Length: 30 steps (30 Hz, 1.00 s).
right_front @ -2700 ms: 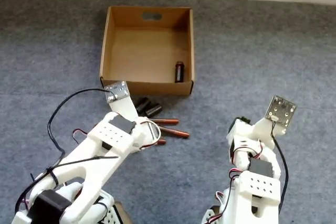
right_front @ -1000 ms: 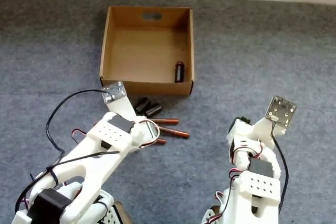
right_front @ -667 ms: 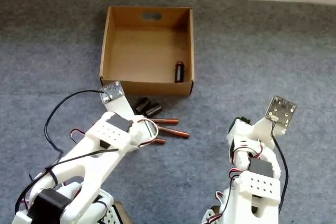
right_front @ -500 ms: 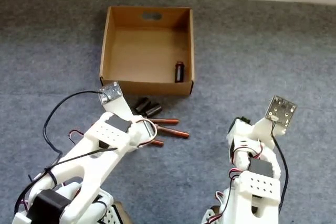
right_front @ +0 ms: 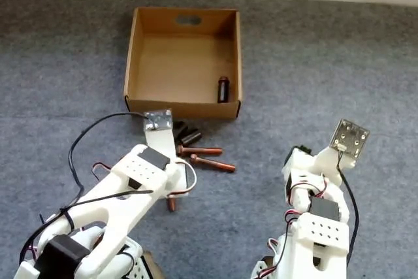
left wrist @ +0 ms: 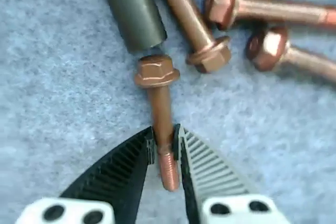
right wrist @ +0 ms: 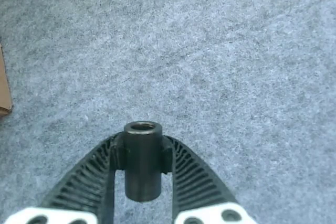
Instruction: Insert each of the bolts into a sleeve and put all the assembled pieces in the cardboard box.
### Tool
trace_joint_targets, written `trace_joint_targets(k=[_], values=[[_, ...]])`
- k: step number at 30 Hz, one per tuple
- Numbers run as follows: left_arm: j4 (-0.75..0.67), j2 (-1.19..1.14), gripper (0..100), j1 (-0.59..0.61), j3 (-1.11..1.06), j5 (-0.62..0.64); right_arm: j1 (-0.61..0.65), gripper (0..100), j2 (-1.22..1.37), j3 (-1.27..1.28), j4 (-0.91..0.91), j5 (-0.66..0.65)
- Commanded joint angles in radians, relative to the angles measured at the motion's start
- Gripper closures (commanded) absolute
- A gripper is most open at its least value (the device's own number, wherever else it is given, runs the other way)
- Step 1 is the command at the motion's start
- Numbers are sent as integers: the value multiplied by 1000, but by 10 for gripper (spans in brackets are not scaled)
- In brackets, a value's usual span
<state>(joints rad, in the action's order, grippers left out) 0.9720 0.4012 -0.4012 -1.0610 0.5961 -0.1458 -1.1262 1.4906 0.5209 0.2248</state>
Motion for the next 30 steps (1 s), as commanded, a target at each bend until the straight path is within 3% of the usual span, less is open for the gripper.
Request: trace_joint_targets(k=[1, 5, 13, 18, 24, 30], values=[[28, 16, 916, -16, 5, -180, -8, 992, -21, -13, -22, 6], [78, 16, 911, -16, 8, -213, -8, 992, -21, -13, -22, 6], [170, 16, 717, -7, 76, -212, -8, 992, -21, -13, -22, 6], [157, 8, 758, -7, 131, -212, -8, 992, -21, -13, -22, 6], [-20, 8, 829, -2, 50, -212, -8, 992, -21, -13, -22, 6], [-117, 8, 832, 122, 18, -212, -8, 992, -21, -13, -22, 6]])
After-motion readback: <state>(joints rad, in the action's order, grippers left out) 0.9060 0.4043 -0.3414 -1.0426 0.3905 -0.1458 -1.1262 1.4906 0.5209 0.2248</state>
